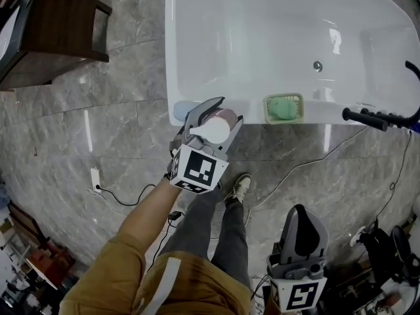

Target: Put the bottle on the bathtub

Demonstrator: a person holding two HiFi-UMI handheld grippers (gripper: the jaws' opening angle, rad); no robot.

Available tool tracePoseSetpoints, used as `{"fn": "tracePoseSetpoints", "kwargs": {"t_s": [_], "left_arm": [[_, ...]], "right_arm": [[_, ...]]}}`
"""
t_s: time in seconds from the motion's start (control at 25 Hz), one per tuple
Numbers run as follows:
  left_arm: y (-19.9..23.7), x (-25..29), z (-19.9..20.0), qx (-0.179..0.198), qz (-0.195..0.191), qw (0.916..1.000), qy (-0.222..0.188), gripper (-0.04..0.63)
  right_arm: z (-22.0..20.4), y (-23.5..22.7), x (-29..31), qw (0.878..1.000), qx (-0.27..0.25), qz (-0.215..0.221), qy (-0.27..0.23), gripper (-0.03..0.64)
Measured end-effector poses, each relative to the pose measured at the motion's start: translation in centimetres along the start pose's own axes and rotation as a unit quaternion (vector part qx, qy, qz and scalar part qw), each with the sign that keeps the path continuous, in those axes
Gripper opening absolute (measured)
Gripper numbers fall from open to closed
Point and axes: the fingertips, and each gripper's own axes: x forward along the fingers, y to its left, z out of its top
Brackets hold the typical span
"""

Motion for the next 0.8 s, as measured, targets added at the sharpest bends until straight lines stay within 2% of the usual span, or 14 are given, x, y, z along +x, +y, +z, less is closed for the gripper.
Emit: {"fn": "tracePoseSetpoints", "kwargs": {"t_s": [0.8], "left_arm": [[-0.6, 2.7, -1.4, 0.019, -0.007, 0.9998, 0.004, 0.229]], "right_arm": [[-0.8, -2.7, -0.4, 0.999, 0.008, -0.031, 0.001, 0.006]]}}
